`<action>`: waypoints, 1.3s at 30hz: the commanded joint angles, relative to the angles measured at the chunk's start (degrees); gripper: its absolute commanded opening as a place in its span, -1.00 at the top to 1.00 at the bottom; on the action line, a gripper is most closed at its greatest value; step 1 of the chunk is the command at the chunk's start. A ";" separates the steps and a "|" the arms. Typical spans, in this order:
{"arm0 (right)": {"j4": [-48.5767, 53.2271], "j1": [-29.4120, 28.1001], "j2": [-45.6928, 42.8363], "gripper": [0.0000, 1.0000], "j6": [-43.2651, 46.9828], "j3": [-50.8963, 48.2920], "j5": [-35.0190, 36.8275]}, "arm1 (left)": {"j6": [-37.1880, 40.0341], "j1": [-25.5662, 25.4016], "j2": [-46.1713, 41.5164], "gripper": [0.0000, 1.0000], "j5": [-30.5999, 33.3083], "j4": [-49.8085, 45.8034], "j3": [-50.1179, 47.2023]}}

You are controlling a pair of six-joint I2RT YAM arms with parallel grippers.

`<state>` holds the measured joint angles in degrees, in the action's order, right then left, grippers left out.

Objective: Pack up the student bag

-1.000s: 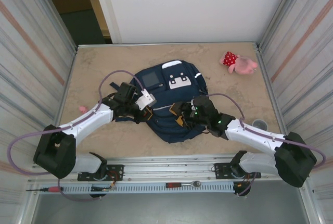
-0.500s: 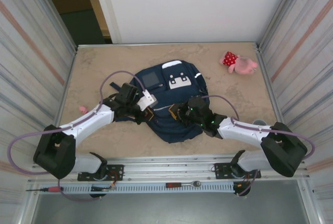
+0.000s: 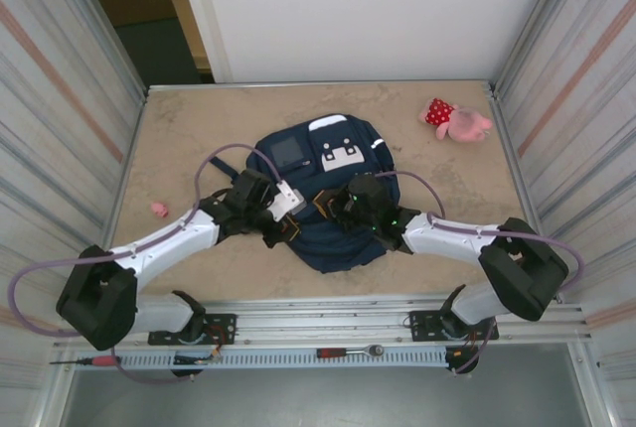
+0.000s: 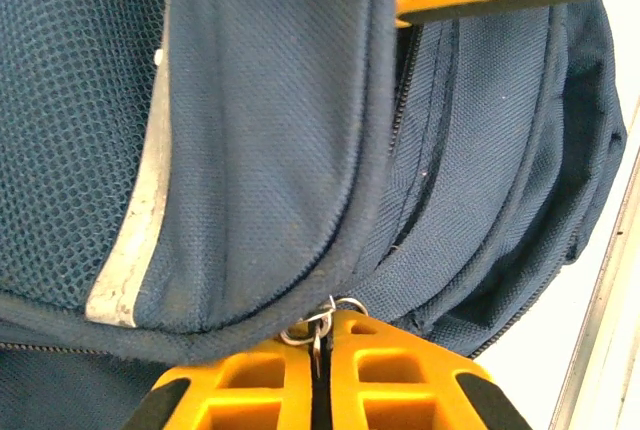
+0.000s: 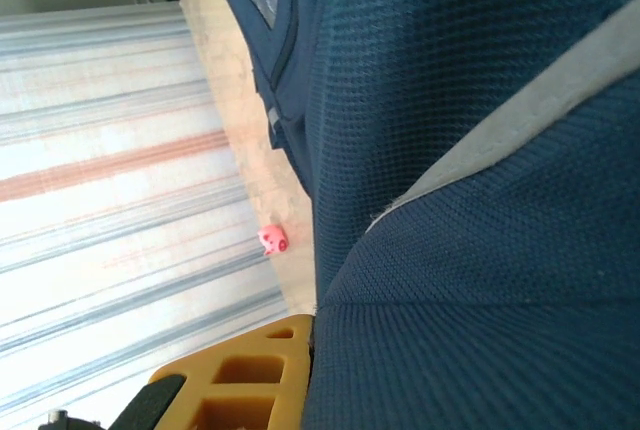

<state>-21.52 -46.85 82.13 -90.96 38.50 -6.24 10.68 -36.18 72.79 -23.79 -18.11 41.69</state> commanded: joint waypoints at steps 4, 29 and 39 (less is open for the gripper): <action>0.07 0.53 0.36 1.00 3.19 2.54 1.14 | -6.21 -1.52 -2.78 0.67 -1.31 5.37 -3.63; 1.72 -0.82 1.28 1.00 3.69 4.52 1.10 | -13.62 -12.59 -1.83 0.78 0.39 12.48 -1.87; 18.72 6.48 -4.04 1.00 18.75 6.10 -15.22 | -4.99 -12.80 -6.07 0.09 6.15 5.49 -0.91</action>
<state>-10.52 -43.11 80.95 -81.58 41.60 -14.20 -0.45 -48.73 70.70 -16.71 -10.24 38.28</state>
